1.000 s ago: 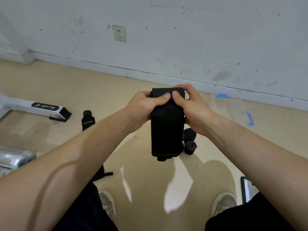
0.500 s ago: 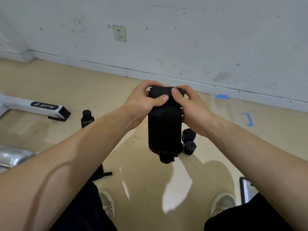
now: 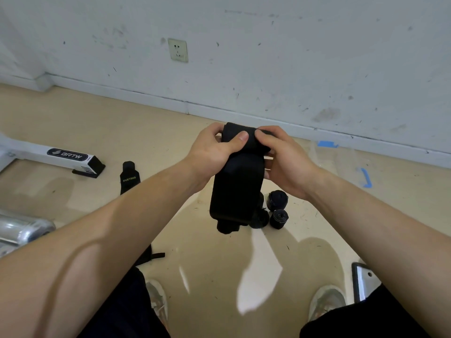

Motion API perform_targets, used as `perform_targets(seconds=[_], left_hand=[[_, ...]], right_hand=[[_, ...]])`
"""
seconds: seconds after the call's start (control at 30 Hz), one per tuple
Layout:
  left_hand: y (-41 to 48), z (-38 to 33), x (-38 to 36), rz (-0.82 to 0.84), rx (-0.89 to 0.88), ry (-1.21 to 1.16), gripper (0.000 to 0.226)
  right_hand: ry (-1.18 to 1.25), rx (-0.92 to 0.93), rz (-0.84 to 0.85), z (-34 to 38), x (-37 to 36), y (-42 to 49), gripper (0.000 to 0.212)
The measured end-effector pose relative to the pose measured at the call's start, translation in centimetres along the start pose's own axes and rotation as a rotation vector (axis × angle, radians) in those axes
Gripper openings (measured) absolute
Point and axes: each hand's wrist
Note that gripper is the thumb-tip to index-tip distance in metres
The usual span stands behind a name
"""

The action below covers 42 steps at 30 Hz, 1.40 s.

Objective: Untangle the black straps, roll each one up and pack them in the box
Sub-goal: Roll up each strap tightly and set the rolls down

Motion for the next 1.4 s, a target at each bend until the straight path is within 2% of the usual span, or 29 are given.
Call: perform_targets(seconds=[0.1, 0.17, 0.37, 0.43, 0.5, 0.63, 0.7, 0.8, 0.93, 1.03, 1.1, 1.17, 1.23, 1.3, 1.4], left_hand=[[-0.1, 0.2, 0.1, 0.016, -0.069, 0.034, 0.026], [-0.1, 0.2, 0.2, 0.028, -0.086, 0.043, 0.030], [0.0, 0.3, -0.1, 0.075, 0.053, 0.043, 0.081], [0.0, 0.5, -0.3, 0.078, 0.056, 0.057, 0.087], [0.0, 0.5, -0.3, 0.067, 0.056, 0.046, 0.080], [0.1, 0.2, -0.1, 0.029, 0.051, 0.012, 0.049], [0.1, 0.2, 0.0, 0.021, 0.017, 0.025, 0.035], [-0.1, 0.2, 0.1, 0.024, -0.066, 0.060, 0.024], [-0.2, 0.1, 0.1, 0.035, -0.055, 0.040, 0.036], [-0.3, -0.2, 0.0, 0.065, 0.031, 0.005, 0.073], [-0.3, -0.1, -0.2, 0.085, 0.064, -0.002, 0.083], [-0.2, 0.1, -0.2, 0.097, 0.087, -0.021, 0.075], [0.0, 0.2, -0.1, 0.092, 0.097, -0.030, 0.058], [0.3, 0.1, 0.0, 0.062, 0.096, -0.016, 0.042], [0.3, -0.3, 0.0, 0.020, 0.067, -0.011, 0.030]], right_hand=[[-0.011, 0.009, -0.012, -0.1, -0.3, 0.1, 0.033], [-0.014, 0.042, -0.025, -0.2, -0.2, 0.2, 0.029], [-0.051, 0.103, -0.069, -0.6, -0.1, 0.3, 0.013], [-0.069, 0.112, -0.075, -0.9, -0.1, 0.2, 0.014], [-0.086, 0.124, -0.077, -1.0, 0.0, 0.2, 0.017], [-0.093, 0.055, -0.011, -0.3, 0.3, 0.1, 0.023], [-0.119, 0.011, 0.004, 0.0, 0.3, 0.1, 0.026], [-0.153, 0.045, -0.020, 0.1, 0.2, 0.1, 0.030], [-0.076, 0.078, -0.044, 0.1, 0.1, 0.3, 0.023], [-0.067, 0.109, -0.061, -0.2, 0.1, 0.5, 0.024], [-0.118, 0.162, -0.069, -0.5, 0.1, 0.4, 0.027], [-0.227, 0.250, -0.076, -0.6, 0.1, 0.2, 0.027], [-0.298, 0.311, -0.080, -0.5, 0.2, 0.0, 0.028], [-0.277, 0.276, -0.055, -0.3, 0.3, -0.1, 0.031], [-0.223, 0.128, 0.005, 0.1, 0.4, -0.1, 0.031]])
Point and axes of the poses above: each hand's wrist, its own y-axis towards the middle knuckle, its own x-axis out of the back of the hand, z = x × y, and after that the axes turned 13 degrees about -z, right-handed
